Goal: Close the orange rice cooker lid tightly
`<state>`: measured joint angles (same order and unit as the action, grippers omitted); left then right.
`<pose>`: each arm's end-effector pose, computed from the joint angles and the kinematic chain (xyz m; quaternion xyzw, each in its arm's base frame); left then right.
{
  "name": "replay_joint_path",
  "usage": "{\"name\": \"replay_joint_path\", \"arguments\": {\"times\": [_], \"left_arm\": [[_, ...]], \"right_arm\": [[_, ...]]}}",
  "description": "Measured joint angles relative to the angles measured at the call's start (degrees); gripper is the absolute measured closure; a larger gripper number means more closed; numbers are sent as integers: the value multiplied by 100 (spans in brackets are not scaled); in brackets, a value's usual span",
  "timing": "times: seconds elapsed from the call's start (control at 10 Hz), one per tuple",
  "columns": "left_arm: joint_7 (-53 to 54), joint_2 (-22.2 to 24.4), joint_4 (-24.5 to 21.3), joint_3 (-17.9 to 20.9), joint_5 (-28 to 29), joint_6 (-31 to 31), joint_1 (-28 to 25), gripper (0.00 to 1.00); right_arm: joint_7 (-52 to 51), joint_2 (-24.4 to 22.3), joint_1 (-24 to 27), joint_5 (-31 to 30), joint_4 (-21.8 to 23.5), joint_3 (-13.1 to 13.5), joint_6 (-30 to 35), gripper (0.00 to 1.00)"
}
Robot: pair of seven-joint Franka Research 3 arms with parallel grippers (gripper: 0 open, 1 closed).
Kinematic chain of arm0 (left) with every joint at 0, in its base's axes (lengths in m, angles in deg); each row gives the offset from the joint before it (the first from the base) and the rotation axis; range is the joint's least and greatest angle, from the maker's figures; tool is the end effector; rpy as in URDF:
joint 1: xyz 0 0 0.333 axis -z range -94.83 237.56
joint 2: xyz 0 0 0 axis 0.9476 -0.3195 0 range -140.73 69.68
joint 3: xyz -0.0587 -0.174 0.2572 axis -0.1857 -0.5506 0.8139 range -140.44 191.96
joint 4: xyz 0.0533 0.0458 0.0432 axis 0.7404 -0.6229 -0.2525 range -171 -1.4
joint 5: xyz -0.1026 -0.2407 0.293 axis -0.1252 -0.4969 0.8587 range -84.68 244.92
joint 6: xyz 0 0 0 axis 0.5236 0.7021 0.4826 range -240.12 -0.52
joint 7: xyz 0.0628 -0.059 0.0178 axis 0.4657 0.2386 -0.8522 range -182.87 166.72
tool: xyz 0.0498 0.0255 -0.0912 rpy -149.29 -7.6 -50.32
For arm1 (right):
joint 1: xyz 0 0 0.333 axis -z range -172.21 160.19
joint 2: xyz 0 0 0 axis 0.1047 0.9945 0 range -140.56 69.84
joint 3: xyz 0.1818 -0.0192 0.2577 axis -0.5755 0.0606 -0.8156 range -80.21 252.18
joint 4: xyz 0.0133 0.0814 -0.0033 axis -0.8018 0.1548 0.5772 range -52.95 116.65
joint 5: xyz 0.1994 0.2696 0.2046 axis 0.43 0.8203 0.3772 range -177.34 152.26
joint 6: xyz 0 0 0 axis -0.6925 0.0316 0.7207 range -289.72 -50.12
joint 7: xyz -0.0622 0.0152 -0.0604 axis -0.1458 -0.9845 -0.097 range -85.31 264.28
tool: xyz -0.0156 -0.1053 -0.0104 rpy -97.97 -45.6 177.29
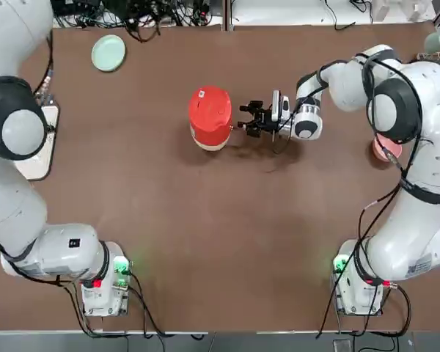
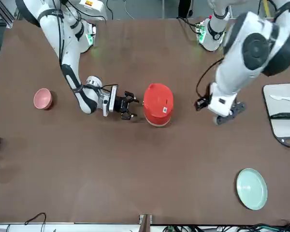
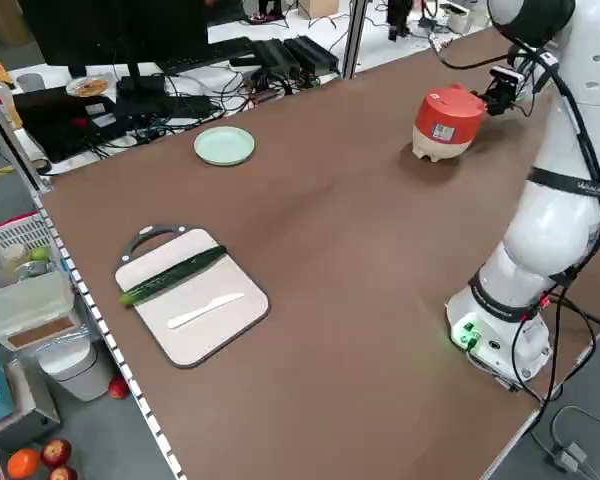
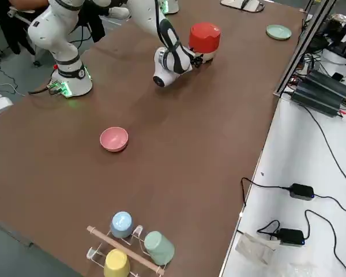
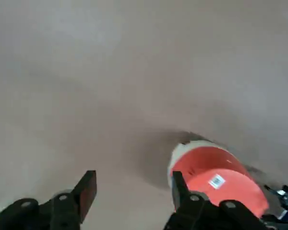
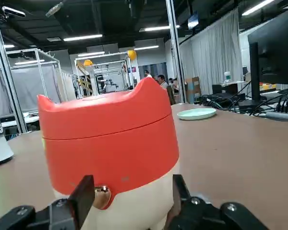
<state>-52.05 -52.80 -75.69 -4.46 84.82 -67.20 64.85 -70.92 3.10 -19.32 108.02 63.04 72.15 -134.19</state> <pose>0.5994 -0.2055 0.5422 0.9824 0.1801 -0.0487 0.0088 0.4528 0.3088 0.1116 -0.5776 -0.4239 -0.5046 0.4818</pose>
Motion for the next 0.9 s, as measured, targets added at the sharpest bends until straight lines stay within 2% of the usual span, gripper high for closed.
{"name": "replay_joint_path", "arguments": {"times": [0.2, 0.3, 0.4, 0.6, 0.9], "left_arm": [[778, 149, -31, 0, 0, 75, -570, 22], [1181, 242, -48, 1, 1, 120, -815, 11], [1625, 333, -65, 1, 4, 138, -1039, 10], [2361, 524, -72, 8, 4, 150, -1488, 1], [3136, 762, -77, 113, 4, 379, -1693, 0]], "right_arm": [[-32, 61, -7, 0, -6, 14, -1, 26], [-44, 100, -13, 0, -14, 14, 0, 26], [-49, 123, -18, 1, -21, 15, -1, 26], [-52, 133, -25, 4, -33, 15, -15, 26], [-53, 159, -73, 4, -72, 14, -38, 26]]}}
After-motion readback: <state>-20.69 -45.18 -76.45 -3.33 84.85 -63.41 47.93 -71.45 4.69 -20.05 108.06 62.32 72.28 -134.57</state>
